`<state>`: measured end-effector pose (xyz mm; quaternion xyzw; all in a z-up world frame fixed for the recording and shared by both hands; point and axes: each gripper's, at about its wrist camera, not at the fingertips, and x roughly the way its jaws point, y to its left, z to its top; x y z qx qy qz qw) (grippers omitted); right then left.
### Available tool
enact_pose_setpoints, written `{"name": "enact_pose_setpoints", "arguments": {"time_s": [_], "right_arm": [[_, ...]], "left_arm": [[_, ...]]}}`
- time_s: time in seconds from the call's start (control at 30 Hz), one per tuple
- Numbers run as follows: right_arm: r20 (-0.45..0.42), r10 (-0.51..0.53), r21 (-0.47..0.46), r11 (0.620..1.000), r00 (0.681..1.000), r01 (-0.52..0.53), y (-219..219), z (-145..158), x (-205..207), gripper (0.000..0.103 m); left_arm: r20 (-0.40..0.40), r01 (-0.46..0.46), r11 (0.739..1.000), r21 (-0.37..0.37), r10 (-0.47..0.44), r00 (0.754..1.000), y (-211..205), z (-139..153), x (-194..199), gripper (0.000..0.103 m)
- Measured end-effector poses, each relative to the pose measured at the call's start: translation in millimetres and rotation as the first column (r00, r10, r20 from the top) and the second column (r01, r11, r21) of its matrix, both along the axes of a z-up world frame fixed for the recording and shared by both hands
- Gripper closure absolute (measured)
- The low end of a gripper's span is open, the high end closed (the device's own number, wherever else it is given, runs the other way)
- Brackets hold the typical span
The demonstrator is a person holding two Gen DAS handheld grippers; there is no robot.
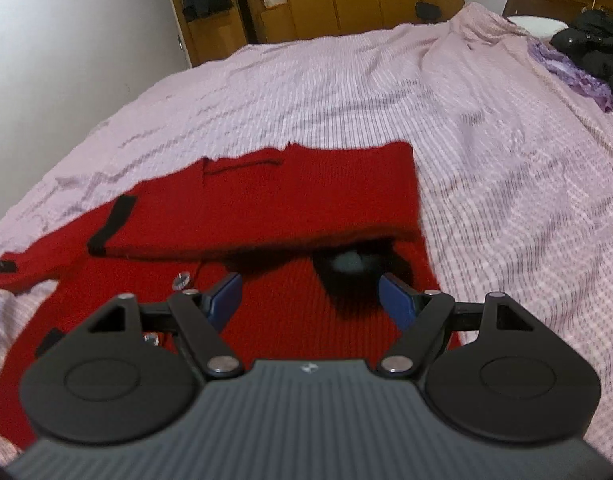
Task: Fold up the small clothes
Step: 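Lift the sleeve with the left gripper and fold it across the cardigan body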
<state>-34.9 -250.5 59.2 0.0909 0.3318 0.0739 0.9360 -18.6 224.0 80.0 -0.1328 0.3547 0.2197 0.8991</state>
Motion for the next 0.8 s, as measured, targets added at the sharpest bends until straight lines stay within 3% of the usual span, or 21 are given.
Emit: {"name": "enact_pose_setpoints", "arguments": {"time_s": [0.23,0.37,0.6,0.7,0.8], "right_arm": [[-0.054,-0.031,-0.005,1.0,0.998,0.031,3.8,-19.7,-4.3,0.026],[-0.093,-0.052,-0.001,0.999,0.994,0.053,5.2,-34.2,-1.2,0.026],[-0.085,-0.07,-0.005,0.998,0.994,0.07,7.4,-44.8,1.3,0.024],[-0.075,-0.062,-0.013,0.998,0.995,0.061,9.7,-47.9,0.9,0.019],[-0.058,-0.065,-0.016,0.998,0.996,0.064,12.8,-50.2,-0.3,0.015]], "left_arm": [[-0.044,-0.174,0.981,-0.087,0.17,0.984,55.6,-24.5,2.9,0.025],[-0.022,-0.181,0.976,-0.125,0.18,0.984,68.0,-31.8,5.3,0.023],[0.036,-0.204,0.962,-0.184,0.214,0.976,81.4,-39.5,8.3,0.018],[0.056,-0.18,0.967,-0.183,0.193,0.98,85.7,-43.2,16.3,0.013],[0.046,-0.151,0.98,-0.129,0.158,0.986,82.2,-47.1,25.7,0.013]]}}
